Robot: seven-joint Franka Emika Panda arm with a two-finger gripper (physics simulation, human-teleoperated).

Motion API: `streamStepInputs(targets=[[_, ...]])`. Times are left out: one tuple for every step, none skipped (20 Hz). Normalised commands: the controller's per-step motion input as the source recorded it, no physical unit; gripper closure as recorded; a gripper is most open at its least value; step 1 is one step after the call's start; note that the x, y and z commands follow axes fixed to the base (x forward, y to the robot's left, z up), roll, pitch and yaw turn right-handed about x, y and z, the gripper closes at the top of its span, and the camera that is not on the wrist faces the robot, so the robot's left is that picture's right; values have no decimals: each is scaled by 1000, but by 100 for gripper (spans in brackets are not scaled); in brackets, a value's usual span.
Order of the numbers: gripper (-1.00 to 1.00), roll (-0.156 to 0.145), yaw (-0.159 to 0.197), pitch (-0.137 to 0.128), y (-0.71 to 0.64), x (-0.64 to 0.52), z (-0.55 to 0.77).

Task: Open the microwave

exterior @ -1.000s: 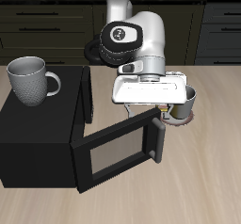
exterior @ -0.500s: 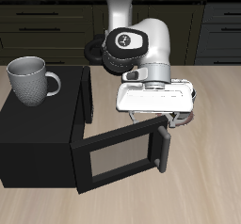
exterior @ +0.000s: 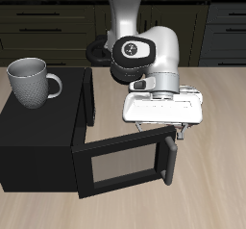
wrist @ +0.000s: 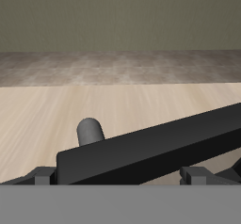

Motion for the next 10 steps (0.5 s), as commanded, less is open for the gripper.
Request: streamStepInputs(targets=[[-100,60,4,-19,-37,115,8],[-100,-60,25,-33,-153,195,49],[-100,0,0,0,-64,-32,-3],[-100,15,-36,-25,-137,233,105],[-100,-31,8,-5,-136,263,73],[-100,-20,-32,-36,-155,192,91],[-100,35,41,-38,-81,213,66],[-100,-35,-44,16,-146,185,65],[-100,-21,-55,-16,-135,151,76],[-100,5,28,-39,-98,309,99]])
